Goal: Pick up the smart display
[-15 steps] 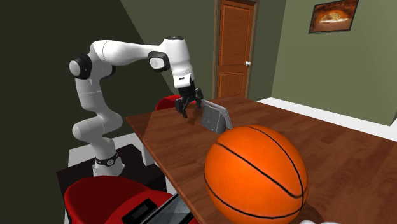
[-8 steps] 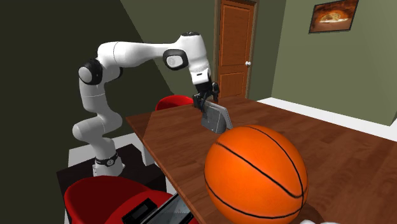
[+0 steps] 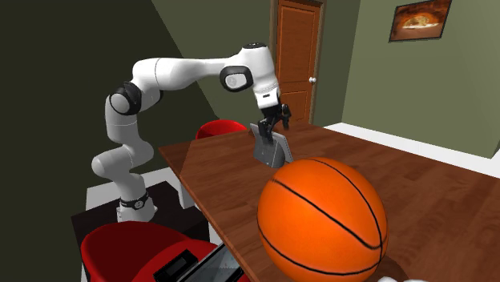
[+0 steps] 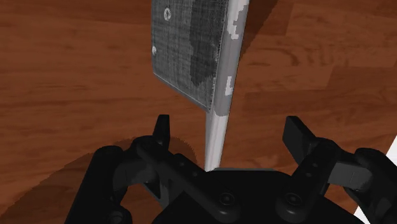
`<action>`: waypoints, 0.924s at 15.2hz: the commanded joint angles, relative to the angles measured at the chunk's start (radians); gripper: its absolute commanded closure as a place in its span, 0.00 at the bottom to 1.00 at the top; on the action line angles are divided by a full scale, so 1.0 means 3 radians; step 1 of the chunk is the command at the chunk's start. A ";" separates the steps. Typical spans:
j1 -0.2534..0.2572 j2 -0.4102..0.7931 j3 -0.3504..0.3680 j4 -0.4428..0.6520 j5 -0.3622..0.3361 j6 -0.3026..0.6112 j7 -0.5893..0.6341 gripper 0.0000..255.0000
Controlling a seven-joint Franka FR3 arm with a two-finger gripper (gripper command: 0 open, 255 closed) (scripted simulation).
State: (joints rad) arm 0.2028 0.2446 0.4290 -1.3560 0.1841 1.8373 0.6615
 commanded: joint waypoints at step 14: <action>-0.0026 -0.0070 -0.0002 -0.0284 0.0048 0.0213 -0.0065 1.00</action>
State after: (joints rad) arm 0.1952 0.2232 0.4287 -1.4410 0.1987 1.9013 0.6420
